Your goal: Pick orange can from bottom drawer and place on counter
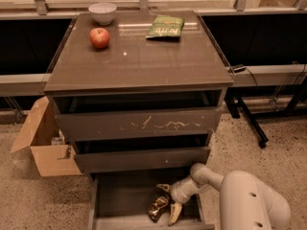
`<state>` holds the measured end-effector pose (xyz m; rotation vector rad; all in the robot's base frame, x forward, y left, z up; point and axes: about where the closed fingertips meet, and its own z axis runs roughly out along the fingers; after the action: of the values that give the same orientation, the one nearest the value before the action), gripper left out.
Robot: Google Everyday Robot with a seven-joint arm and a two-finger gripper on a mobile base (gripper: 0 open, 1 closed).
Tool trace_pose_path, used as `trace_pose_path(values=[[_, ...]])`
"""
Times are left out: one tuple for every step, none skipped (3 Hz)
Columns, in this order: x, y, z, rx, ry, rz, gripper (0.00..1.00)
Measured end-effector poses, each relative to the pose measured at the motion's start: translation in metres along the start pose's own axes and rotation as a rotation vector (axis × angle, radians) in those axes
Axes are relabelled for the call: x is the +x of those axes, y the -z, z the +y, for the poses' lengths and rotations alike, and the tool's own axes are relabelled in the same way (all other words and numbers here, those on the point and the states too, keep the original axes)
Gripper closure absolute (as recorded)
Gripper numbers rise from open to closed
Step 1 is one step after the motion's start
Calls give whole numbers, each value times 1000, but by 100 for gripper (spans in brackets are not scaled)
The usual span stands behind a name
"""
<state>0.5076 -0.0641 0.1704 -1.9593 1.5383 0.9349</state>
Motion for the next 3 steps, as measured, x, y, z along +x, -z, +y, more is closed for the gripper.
trace_pose_path(values=[[7, 2, -4, 31, -1, -9, 0], [9, 7, -14, 52, 22, -15, 0], [8, 7, -18, 41, 23, -8, 0]])
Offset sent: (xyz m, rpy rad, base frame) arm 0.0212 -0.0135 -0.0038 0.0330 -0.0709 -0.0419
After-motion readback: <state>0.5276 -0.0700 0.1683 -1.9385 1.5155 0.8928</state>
